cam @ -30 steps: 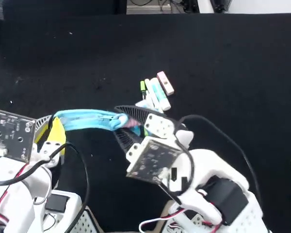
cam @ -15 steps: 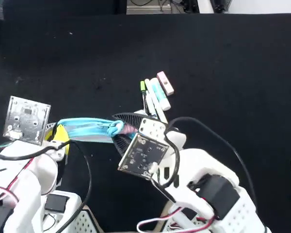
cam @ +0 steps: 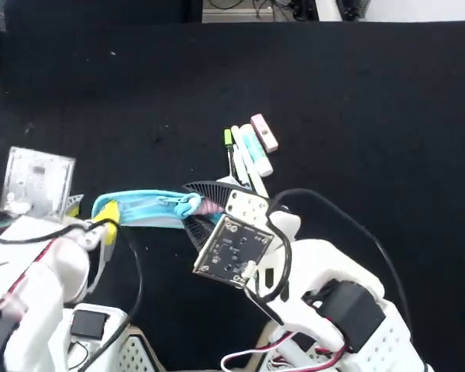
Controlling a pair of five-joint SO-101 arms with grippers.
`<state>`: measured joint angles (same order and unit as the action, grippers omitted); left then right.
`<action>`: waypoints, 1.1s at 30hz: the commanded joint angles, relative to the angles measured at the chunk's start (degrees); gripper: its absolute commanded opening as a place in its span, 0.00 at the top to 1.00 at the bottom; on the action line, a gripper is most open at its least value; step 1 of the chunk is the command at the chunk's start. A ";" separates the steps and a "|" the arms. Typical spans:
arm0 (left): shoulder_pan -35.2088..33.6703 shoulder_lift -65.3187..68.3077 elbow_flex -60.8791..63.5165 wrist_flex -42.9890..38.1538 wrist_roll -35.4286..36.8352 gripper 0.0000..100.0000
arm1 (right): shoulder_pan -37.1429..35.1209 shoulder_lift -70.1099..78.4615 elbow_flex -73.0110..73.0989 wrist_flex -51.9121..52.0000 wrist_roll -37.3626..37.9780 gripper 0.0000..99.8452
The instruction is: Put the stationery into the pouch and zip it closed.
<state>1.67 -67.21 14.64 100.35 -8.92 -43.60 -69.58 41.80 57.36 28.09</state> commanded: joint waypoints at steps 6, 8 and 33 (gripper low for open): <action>0.22 8.53 0.75 0.70 -0.44 0.84 | 0.26 2.07 0.31 0.44 0.35 0.99; 0.22 8.97 0.84 0.70 -0.53 0.84 | 0.26 2.07 0.31 0.44 0.44 0.99; -14.11 8.53 -2.77 0.53 -0.70 0.84 | 0.26 2.07 1.45 -0.09 0.44 0.99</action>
<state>-9.49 -58.86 14.90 100.88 -8.75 -43.78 -69.67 43.03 56.92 28.00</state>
